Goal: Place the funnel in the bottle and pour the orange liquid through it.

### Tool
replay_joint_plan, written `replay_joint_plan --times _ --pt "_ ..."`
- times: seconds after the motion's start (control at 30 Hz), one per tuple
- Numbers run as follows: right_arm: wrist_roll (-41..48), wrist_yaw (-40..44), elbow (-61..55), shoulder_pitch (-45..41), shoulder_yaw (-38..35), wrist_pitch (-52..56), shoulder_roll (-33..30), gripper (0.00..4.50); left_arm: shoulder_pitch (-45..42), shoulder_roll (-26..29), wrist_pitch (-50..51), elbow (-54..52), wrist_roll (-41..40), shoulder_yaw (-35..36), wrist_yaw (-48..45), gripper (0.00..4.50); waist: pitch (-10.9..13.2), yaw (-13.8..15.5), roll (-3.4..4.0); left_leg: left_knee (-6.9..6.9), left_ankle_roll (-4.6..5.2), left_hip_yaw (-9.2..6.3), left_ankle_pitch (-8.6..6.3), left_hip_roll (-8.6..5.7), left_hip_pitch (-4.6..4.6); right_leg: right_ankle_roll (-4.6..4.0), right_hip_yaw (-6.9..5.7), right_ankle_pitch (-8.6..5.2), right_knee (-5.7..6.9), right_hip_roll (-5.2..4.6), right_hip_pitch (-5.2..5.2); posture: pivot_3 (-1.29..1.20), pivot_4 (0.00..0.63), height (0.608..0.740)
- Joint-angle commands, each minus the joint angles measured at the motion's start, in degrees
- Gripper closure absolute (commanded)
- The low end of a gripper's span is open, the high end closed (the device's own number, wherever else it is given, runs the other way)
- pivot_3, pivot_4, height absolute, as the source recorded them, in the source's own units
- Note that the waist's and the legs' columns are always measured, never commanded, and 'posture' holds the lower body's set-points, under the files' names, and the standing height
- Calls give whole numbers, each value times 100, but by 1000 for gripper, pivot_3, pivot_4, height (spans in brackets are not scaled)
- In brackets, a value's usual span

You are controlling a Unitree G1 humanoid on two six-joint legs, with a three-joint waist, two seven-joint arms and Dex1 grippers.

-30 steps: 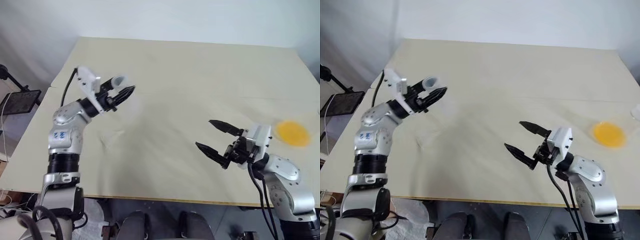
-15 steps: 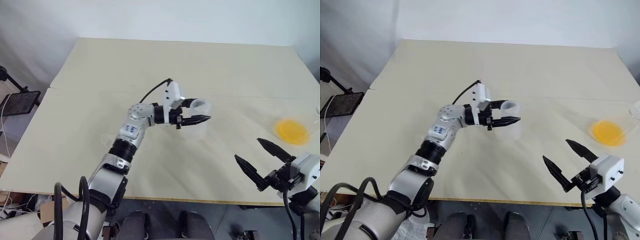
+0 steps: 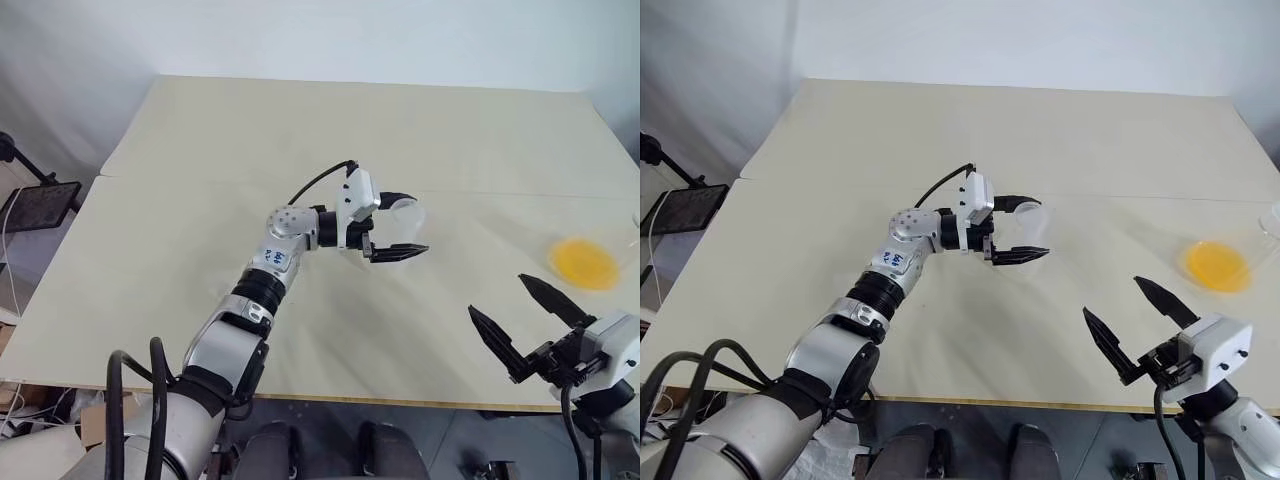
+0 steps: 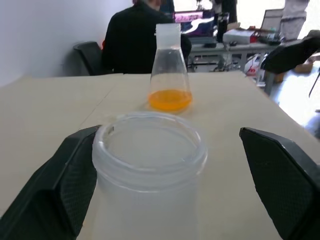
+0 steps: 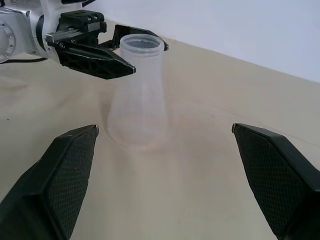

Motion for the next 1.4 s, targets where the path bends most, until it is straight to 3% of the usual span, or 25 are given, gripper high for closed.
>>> replay_joint_plan --times 0.03,0.27,0.4,0.53,0.7,0.9,1.03,1.17,1.4 --pt "86 53 -38 -131 -73 -36 -165 0 -27 413 100 -369 -381 376 -511 29 0 -25 0 0 0 0 0 1 0 0 0 0 1 0 0 0 150 740" --pt "198 377 404 -706 36 11 -581 0 342 1452 60 -726 -607 875 -1012 29 -1 -32 1 1 -1 -4 0 6 8 0 1 0 23 0 -3 0 150 740" --pt "335 708 660 -1296 278 155 -878 0 1054 2181 397 -1439 -767 1295 -813 29 0 -37 0 3 0 -9 0 2 7 0 -2 0 30 -9 -3 0 150 740" --pt "484 1226 822 -1967 821 398 -1170 0 2700 2868 962 -2868 -1040 1946 -324 29 -1 -154 1 2 -1 -19 -1 8 10 0 -6 0 42 -8 -4 0 150 740" --pt "468 1711 934 -2598 1469 556 -1312 0 4530 3260 1336 -4110 -1351 2968 451 29 2 -154 -4 2 -2 -36 -1 14 16 0 -12 0 49 -11 3 0 150 740" --pt "410 2154 905 -3047 2116 738 -1336 0 6478 3481 1374 -4499 -1531 4119 739 29 1 -159 -6 3 -3 -49 -5 9 17 -1 -14 0 41 -25 15 0 150 740" --pt "306 2329 904 -3173 2327 710 -1341 0 7268 3504 1405 -4575 -1670 4504 699 29 0 -148 -7 3 -7 -49 -10 11 17 -3 -15 -1 37 -25 15 0 150 740" --pt "276 2376 968 -3216 2370 696 -1306 0 7596 3431 1455 -4777 -1764 4421 637 29 0 -156 -7 3 -10 -49 -13 11 19 -4 -13 -1 33 -30 16 0 150 740" --pt "189 2341 1109 -2845 2050 681 -1421 0 6742 3235 1761 -5019 -1536 3380 1067 29 -2 -100 -7 2 -12 -46 -15 9 18 -11 -5 2 36 -31 14 0 150 740"
